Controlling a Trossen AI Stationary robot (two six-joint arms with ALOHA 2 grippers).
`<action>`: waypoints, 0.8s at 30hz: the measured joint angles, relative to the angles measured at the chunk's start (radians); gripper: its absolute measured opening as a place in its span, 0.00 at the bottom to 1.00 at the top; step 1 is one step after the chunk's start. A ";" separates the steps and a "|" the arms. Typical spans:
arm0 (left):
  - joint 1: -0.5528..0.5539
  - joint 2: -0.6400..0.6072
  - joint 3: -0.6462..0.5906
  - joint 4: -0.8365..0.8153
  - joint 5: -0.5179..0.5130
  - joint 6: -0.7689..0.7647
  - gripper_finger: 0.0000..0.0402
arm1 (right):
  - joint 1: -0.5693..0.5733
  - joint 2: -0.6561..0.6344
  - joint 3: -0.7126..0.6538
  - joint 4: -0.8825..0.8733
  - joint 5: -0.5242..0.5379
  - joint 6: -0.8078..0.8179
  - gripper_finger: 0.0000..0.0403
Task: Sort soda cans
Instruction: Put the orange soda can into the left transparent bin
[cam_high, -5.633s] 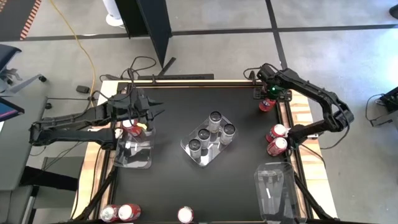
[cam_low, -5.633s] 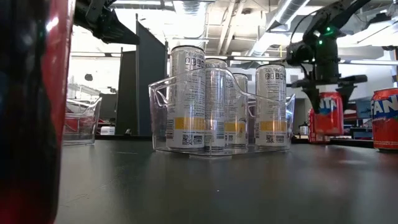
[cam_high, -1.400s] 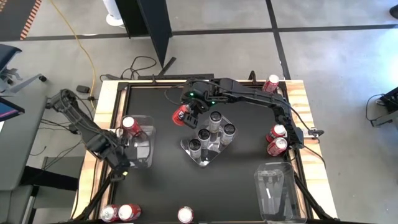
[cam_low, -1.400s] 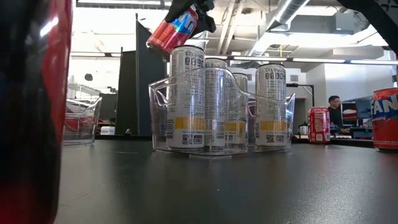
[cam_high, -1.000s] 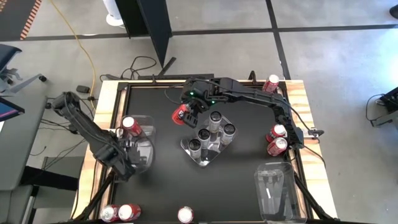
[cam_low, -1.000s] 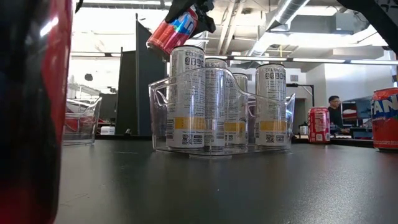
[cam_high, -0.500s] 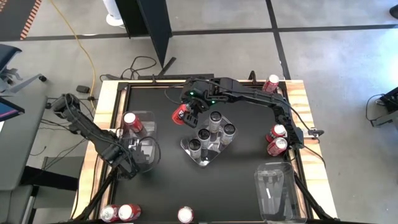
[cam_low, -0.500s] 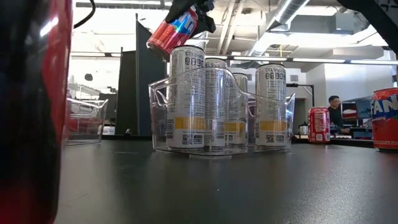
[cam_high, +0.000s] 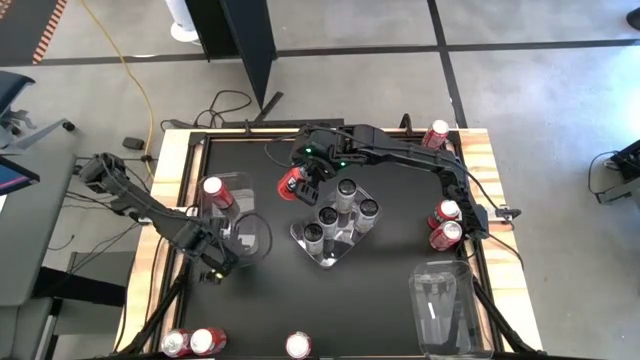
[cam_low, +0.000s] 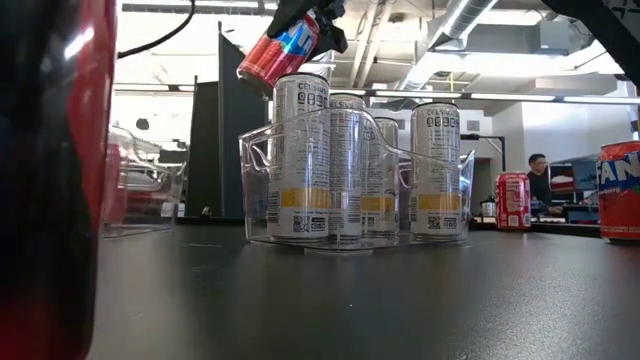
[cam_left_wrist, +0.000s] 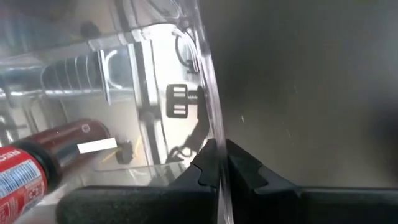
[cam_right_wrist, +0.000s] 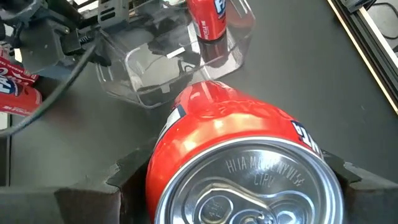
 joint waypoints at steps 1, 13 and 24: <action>0.012 0.003 0.000 0.013 -0.001 0.027 0.00 | 0.000 0.000 0.000 0.000 0.000 0.000 0.76; 0.143 0.085 0.007 0.137 0.037 0.297 0.00 | -0.001 0.000 0.000 -0.007 0.000 -0.003 0.76; 0.215 0.091 0.040 0.239 0.048 0.426 0.00 | -0.009 0.000 0.000 -0.021 0.000 -0.004 0.76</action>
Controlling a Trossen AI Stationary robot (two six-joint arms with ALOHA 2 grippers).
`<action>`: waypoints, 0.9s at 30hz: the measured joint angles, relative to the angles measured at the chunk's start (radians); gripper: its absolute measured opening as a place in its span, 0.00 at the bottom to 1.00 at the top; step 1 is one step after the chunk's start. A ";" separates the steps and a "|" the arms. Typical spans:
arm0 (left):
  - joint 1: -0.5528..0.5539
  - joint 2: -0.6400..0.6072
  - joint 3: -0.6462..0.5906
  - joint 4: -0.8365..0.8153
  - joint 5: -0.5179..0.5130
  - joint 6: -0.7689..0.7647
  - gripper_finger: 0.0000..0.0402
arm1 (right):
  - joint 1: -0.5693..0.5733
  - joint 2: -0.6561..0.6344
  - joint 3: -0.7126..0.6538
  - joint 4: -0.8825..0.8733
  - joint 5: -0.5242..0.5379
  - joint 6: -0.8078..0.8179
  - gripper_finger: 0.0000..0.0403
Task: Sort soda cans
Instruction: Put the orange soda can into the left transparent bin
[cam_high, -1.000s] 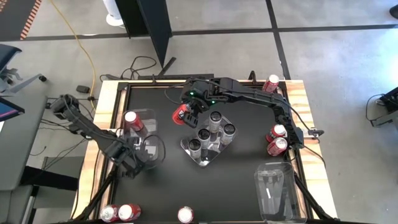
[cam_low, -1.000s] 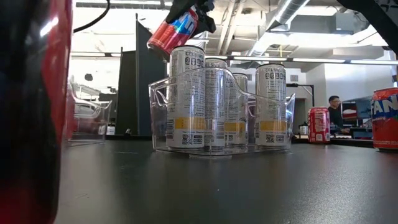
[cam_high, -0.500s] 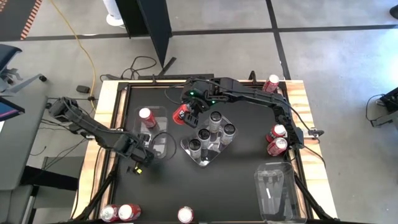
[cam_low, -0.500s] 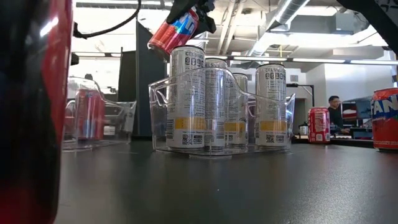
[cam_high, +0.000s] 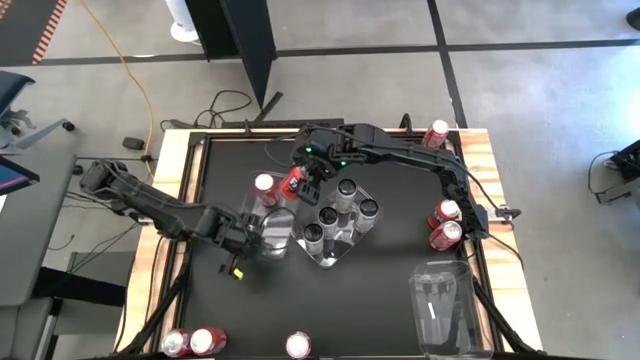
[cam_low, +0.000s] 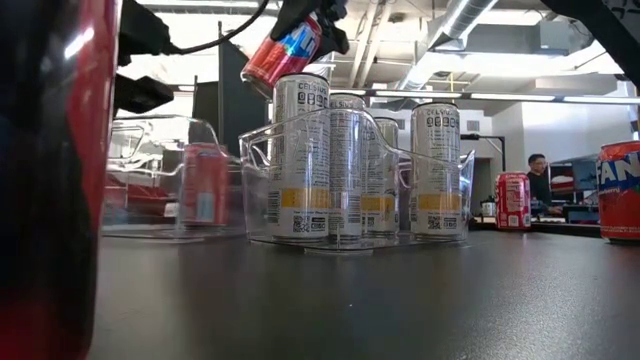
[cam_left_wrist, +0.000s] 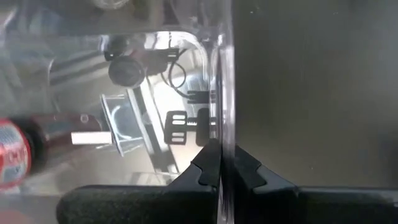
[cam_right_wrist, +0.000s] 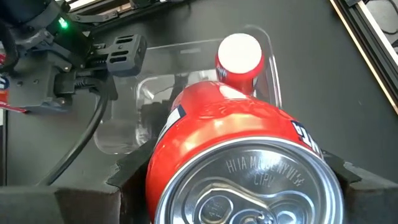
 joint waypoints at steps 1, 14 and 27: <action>0.005 0.000 0.000 0.000 0.000 -0.006 0.00 | -0.002 0.000 0.000 0.001 0.000 0.000 0.76; 0.013 -0.011 0.002 0.014 -0.006 -0.116 0.23 | -0.011 0.000 0.000 -0.009 0.000 -0.001 0.76; -0.008 -0.109 0.042 -0.153 -0.033 -0.231 0.66 | -0.017 0.000 0.000 -0.008 0.000 -0.018 0.76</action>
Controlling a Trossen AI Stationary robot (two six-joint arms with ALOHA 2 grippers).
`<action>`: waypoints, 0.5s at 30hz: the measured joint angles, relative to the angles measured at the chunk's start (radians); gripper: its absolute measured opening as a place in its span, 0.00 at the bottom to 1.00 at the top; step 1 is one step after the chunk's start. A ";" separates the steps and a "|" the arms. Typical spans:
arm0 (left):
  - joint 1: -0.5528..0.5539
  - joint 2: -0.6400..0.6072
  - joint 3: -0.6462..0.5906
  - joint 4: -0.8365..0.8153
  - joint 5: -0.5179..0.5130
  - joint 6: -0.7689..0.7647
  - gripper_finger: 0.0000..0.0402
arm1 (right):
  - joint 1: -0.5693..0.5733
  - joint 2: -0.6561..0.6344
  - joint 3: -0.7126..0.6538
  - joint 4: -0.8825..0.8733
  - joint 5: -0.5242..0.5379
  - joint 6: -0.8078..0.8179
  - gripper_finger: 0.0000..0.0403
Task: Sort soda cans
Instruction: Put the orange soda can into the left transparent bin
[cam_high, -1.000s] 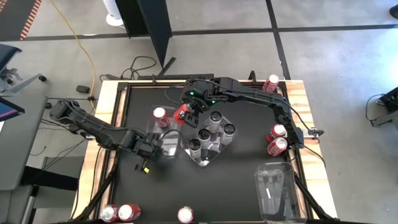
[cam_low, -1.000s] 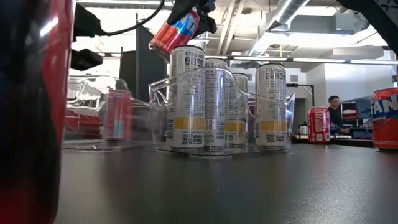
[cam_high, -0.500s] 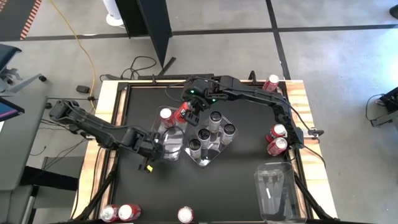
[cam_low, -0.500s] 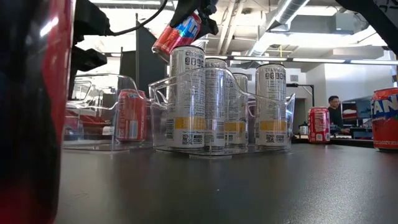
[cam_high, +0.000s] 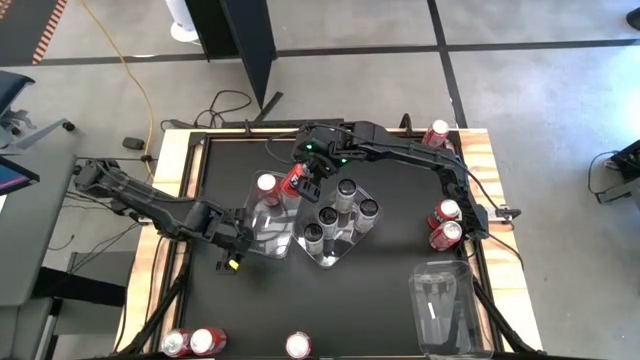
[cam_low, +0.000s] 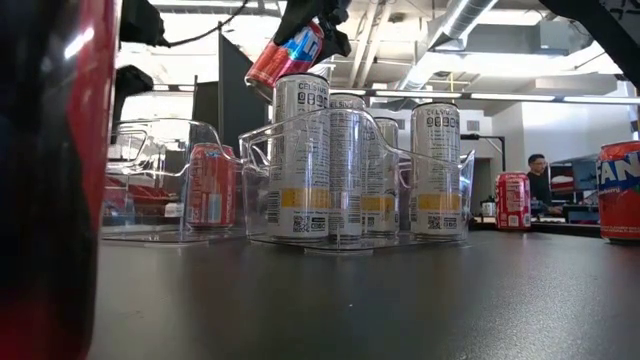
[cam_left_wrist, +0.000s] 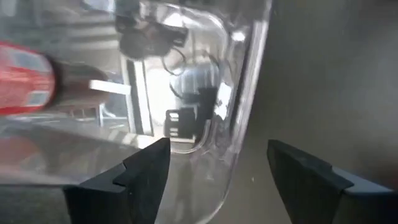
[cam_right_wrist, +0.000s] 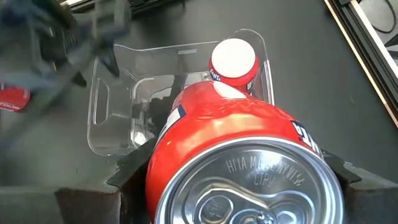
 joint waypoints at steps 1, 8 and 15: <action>-0.003 -0.023 0.002 -0.009 -0.009 -0.015 0.66 | -0.001 0.000 0.000 0.000 -0.001 0.000 0.76; -0.006 -0.230 0.002 -0.030 -0.109 -0.123 0.65 | -0.003 0.000 0.000 0.029 -0.003 -0.008 0.76; -0.006 -0.359 0.002 -0.027 -0.197 -0.164 0.65 | -0.003 0.023 -0.003 0.064 -0.011 -0.008 0.76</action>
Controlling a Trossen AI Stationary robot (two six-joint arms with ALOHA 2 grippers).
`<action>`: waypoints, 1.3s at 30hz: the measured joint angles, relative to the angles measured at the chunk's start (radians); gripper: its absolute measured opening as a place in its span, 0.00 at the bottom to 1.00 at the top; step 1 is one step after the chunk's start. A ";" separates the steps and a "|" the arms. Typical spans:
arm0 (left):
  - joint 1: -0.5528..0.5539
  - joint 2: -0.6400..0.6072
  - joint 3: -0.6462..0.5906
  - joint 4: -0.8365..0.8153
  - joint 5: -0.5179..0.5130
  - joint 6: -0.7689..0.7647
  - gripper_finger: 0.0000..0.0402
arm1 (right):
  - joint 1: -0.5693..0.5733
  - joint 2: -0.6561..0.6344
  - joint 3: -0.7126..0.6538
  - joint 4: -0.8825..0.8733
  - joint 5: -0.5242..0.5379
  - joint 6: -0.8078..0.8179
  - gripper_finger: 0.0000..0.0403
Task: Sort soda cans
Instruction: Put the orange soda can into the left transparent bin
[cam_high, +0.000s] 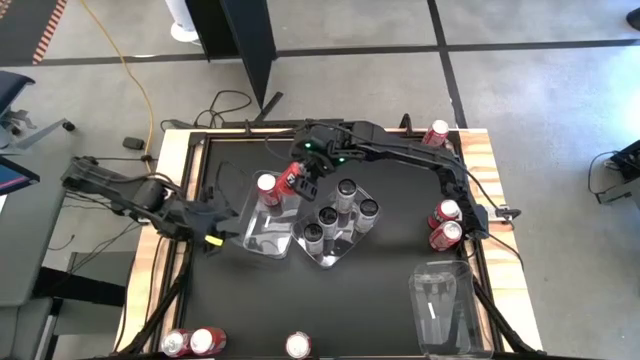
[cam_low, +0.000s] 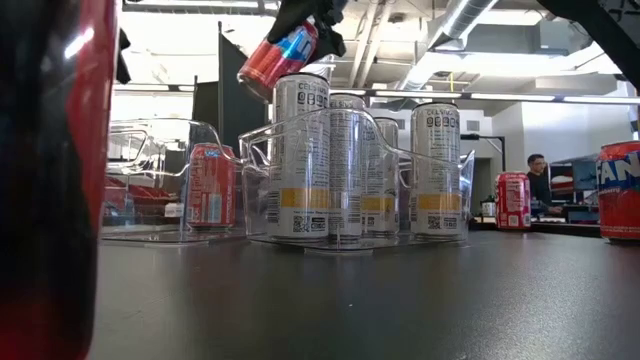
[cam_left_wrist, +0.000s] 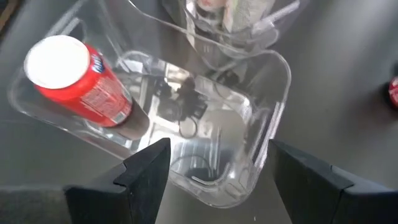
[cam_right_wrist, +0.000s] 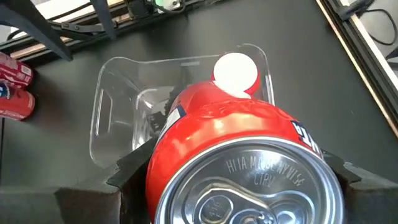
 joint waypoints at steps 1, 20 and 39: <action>0.000 -0.006 0.000 0.001 -0.009 0.000 0.65 | 0.000 0.011 0.000 0.006 -0.001 0.000 0.76; 0.001 0.009 0.000 0.005 -0.098 0.015 0.65 | -0.011 0.143 0.001 0.036 -0.039 -0.017 0.76; 0.083 0.126 -0.001 0.269 -0.263 0.333 0.65 | 0.005 0.161 -0.002 0.048 -0.028 -0.007 0.76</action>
